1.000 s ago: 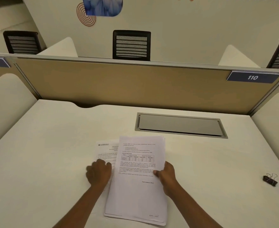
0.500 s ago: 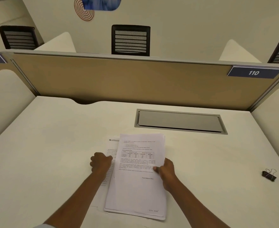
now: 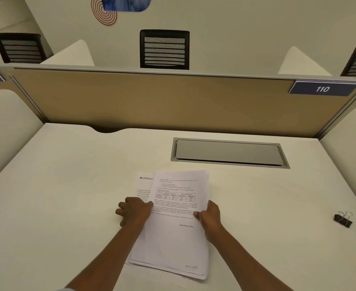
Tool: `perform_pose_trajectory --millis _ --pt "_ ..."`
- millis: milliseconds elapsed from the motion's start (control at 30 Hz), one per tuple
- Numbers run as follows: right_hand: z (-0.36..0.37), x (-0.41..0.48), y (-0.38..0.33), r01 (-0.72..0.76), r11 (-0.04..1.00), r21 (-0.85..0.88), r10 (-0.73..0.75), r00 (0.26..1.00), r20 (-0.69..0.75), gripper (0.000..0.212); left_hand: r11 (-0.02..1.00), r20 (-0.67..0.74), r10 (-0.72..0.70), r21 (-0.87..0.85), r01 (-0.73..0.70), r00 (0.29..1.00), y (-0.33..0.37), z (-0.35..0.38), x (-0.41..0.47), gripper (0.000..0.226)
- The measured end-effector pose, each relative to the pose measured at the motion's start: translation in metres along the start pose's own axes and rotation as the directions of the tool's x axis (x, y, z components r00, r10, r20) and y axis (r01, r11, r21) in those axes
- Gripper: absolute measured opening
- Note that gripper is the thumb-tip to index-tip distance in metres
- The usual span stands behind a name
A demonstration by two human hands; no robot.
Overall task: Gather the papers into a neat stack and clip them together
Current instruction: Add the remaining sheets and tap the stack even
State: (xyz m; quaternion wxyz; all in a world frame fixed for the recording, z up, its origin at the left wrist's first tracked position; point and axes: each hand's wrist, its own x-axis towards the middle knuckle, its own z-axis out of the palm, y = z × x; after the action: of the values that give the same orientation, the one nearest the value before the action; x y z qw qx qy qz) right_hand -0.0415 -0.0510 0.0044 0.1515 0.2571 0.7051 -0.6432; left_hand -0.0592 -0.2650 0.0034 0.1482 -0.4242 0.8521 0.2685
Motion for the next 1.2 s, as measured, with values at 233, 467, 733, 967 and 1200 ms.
perform_pose_trajectory --millis 233,467,733,967,1200 --pt "0.002 0.000 0.001 -0.007 1.000 0.003 0.007 1.000 0.006 0.041 0.996 0.092 -0.016 -0.090 0.024 0.996 -0.005 -0.012 0.009 0.060" --pt "0.003 0.000 0.002 -0.001 1.000 0.008 0.000 1.000 0.003 0.042 0.999 0.059 0.038 0.012 -0.039 0.997 -0.008 -0.012 0.003 0.046" --pt "0.005 -0.003 0.002 0.028 1.000 0.012 -0.028 1.000 0.000 0.042 0.996 0.052 0.051 -0.074 -0.047 0.997 -0.002 -0.003 0.000 0.067" --pt "0.003 -0.003 0.002 -0.010 0.999 0.044 0.009 1.000 0.015 0.041 0.953 0.176 0.068 -0.303 -0.012 0.982 -0.011 -0.013 0.026 0.035" --pt "-0.001 -0.004 0.000 -0.081 0.986 0.144 0.075 0.996 0.046 0.040 0.895 0.190 0.247 -0.422 -0.148 0.950 -0.012 -0.022 0.023 0.033"
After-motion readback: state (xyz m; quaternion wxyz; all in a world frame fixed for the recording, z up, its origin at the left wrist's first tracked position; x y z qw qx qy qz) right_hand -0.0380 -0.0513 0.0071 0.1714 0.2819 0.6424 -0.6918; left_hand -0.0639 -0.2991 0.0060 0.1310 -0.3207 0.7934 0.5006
